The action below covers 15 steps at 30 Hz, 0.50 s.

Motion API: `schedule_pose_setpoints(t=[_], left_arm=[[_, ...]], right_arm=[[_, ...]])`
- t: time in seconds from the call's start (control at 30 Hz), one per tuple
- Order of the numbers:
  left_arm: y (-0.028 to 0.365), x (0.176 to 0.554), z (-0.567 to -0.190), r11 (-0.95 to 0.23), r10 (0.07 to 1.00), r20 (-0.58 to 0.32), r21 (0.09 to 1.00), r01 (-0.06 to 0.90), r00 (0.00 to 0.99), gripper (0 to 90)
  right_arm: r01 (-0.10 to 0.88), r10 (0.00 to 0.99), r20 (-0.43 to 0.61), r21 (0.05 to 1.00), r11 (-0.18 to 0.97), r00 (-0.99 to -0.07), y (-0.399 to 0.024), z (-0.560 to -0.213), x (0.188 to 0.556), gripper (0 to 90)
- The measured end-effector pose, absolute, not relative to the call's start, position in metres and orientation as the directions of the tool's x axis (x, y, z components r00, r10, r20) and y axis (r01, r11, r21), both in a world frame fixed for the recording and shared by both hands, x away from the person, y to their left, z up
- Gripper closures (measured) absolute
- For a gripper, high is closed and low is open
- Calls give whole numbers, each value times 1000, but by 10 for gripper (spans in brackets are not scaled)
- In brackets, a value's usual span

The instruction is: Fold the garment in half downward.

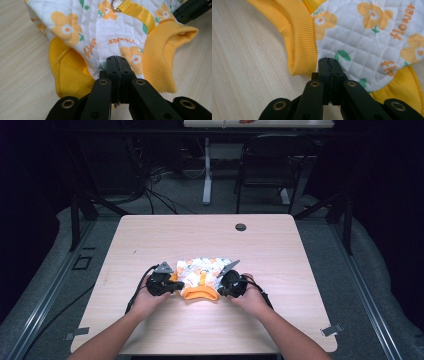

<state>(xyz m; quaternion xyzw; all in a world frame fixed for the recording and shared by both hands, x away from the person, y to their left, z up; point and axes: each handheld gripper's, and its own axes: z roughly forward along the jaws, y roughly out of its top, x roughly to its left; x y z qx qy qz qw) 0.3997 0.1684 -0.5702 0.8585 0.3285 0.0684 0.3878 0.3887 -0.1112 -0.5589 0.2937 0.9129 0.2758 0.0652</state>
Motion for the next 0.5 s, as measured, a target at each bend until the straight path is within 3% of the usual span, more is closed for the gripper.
schedule_pose_setpoints(t=[0.5], left_arm=[[170, 408, -573, -441, 646, -140, 734, 517, 751, 894]], right_arm=[[525, 610, 50, 568, 634, -791, -112, -561, 401, 897]])
